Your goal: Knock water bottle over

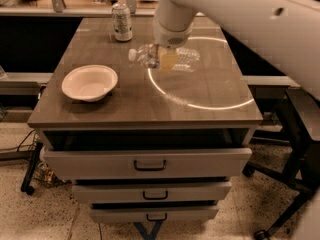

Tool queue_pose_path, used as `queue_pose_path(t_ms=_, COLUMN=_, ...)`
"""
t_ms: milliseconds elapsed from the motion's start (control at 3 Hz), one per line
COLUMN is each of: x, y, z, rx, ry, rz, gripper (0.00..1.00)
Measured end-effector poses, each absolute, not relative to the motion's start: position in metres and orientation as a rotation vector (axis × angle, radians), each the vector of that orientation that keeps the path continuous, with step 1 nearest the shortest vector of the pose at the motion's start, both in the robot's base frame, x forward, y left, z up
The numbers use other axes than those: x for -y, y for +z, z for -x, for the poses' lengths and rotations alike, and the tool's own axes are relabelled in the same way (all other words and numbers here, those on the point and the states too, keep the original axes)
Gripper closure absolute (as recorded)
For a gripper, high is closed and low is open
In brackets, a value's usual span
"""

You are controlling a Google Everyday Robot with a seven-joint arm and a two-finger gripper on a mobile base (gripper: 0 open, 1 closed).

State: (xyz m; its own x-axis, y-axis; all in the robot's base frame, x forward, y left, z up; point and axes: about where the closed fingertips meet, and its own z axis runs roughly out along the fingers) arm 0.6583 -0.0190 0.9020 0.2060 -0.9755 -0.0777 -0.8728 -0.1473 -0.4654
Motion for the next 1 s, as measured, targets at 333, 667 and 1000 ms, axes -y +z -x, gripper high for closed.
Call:
queue_pose_path(t_ms=333, x=0.003, y=0.879, z=-0.669, rx=-1.718, ry=-0.328, rz=2.163, gripper=0.98)
queue_pose_path(t_ms=667, x=-0.008, y=0.857, z=-0.671, rx=-1.730, ry=-0.269, rz=2.260, gripper=0.68)
queue_pose_path(t_ms=1000, x=-0.011, y=0.848, z=-0.672, rx=-1.737, ry=-0.245, rz=2.300, gripper=0.45)
